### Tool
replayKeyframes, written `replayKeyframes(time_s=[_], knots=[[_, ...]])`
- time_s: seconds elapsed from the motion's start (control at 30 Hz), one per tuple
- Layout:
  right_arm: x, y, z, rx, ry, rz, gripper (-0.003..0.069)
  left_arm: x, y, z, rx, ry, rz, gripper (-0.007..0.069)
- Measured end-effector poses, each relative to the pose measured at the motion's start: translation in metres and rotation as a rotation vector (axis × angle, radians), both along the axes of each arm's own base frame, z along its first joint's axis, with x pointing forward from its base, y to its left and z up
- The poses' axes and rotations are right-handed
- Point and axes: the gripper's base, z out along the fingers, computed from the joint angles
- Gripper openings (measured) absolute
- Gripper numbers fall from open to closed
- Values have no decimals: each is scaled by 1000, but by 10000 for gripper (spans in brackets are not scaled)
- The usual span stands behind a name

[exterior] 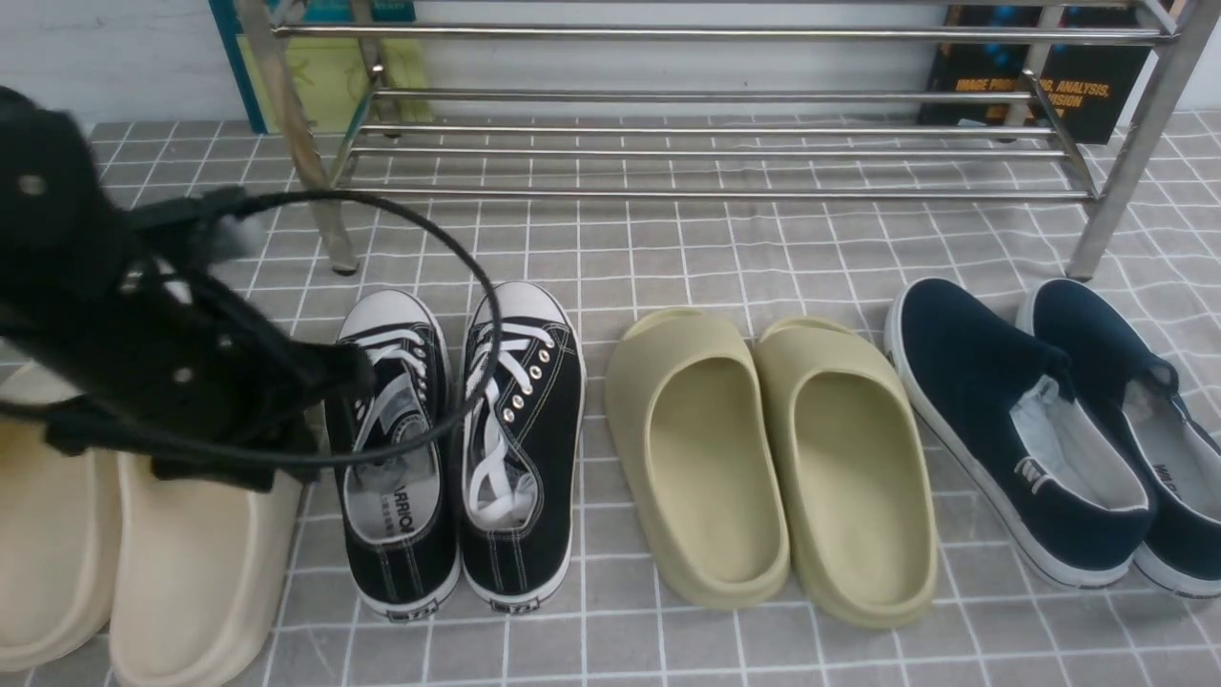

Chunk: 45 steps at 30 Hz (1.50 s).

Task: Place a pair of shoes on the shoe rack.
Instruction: Use the left arm to grab the shoe closest to it, then use the left arm to put a shoe into the shoe rack

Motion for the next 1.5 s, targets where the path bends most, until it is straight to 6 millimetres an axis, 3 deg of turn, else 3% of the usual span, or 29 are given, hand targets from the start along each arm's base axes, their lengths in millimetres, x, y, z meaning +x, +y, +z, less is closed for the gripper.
replayKeyframes(time_s=[0.13,0.27,0.37,0.43,0.47,0.67,0.73,0.87,1.03,1.37,1.5], knots=[[0,0,0,0,0,0,246,17,-4,-27,11,65,-19,360],[0,0,0,0,0,0,246,28,-7,-50,25,115,-25,374],[0,0,0,0,0,0,246,36,-8,-69,33,148,-23,333],[0,0,0,0,0,0,246,41,-9,-80,37,154,-20,255],[0,0,0,0,0,0,246,41,-9,-80,37,156,-20,248],[0,0,0,0,0,0,246,43,-10,-83,34,152,-18,39],[0,0,0,0,0,0,246,42,-9,-79,35,142,-21,-4],[0,0,0,0,0,0,246,37,-9,-67,33,149,-27,-13],[0,0,0,0,0,0,246,34,-9,-38,24,129,-39,-13],[0,0,0,0,0,0,246,49,-13,35,17,32,-101,-13],[0,0,0,0,0,0,246,57,-12,49,36,-43,-104,-13]])
